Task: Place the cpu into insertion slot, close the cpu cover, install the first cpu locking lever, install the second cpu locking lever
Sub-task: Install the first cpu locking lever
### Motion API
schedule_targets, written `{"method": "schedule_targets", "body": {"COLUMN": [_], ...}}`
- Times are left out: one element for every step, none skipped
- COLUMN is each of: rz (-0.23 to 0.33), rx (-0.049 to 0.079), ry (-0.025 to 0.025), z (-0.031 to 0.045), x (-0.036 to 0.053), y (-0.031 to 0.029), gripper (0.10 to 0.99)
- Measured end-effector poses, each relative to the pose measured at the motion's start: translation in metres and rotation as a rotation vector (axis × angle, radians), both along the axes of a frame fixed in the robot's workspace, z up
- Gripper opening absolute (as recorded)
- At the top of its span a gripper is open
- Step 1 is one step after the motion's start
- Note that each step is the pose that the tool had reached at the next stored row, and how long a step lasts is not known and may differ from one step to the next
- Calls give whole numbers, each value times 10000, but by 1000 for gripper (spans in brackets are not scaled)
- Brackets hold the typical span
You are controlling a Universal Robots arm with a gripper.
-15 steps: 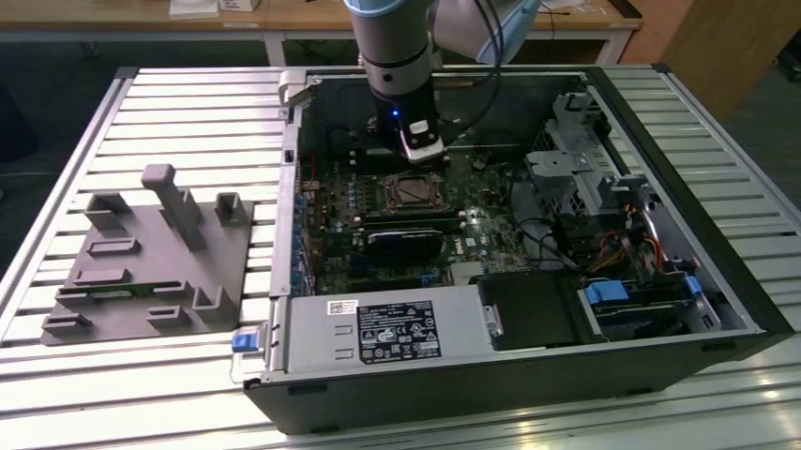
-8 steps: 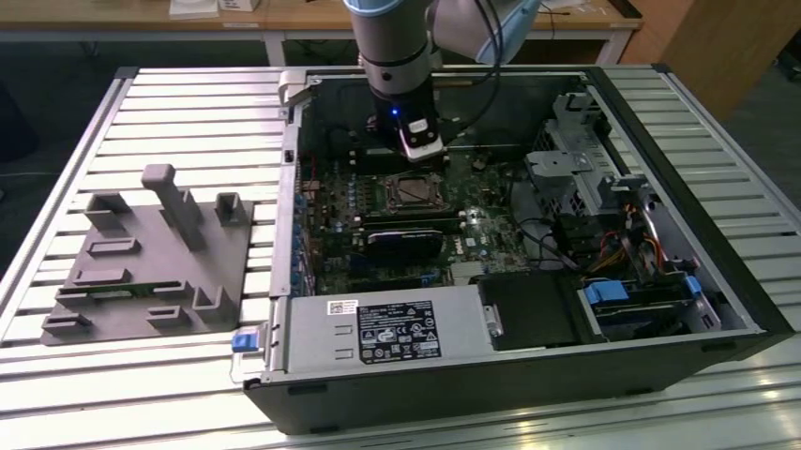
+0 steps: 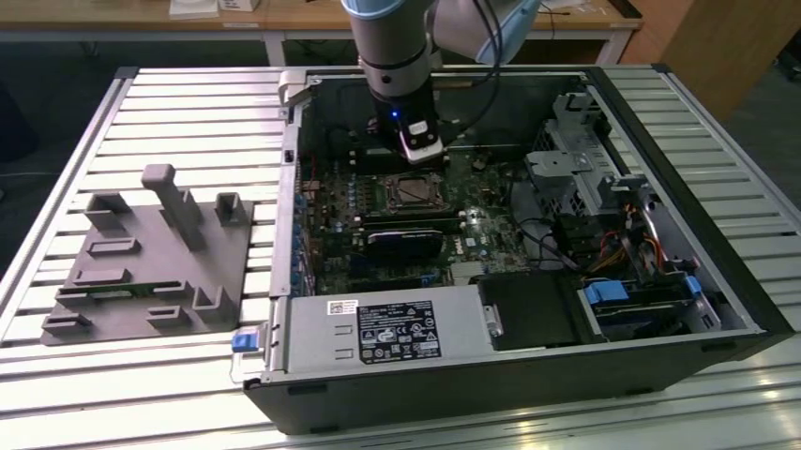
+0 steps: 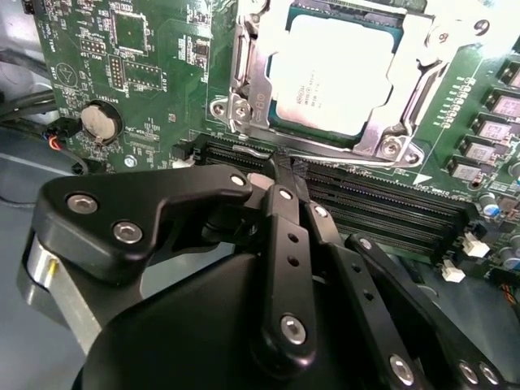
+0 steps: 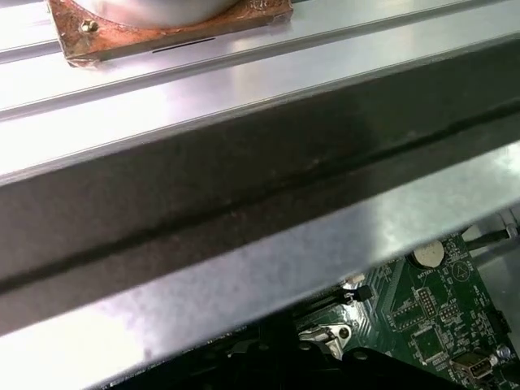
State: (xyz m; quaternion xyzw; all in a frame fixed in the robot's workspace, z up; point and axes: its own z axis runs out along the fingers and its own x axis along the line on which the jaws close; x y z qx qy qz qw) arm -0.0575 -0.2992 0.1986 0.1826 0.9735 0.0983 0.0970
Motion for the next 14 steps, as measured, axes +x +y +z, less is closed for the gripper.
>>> {"method": "schedule_targets", "body": {"rz": [0,0,0,0,0,0,0,-1,-1,-2,-1,0,-1,-1], "rx": [-4,-10,-15,-21,-26,-30,-35,-38,-41,-44,-47,-49,-52,-55], "ry": [-12,-24,-35,-46,-57,-68,-76,-86,-95,-105,-115,-124,-134,-145], "z": [-5,-9,-14,-18,-22,-26,-29,-33,-36,-40,-43,-45,-48,-50], "x": [0,0,0,0,0,0,0,0,0,-1,0,0,-1,0], "y": [0,0,0,0,-1,-1,-3,-4,-6,-8,-12,-17,-22,-26], "gripper": [106,106,106,106,106,106,106,106,106,106,106,106,106,106]}}
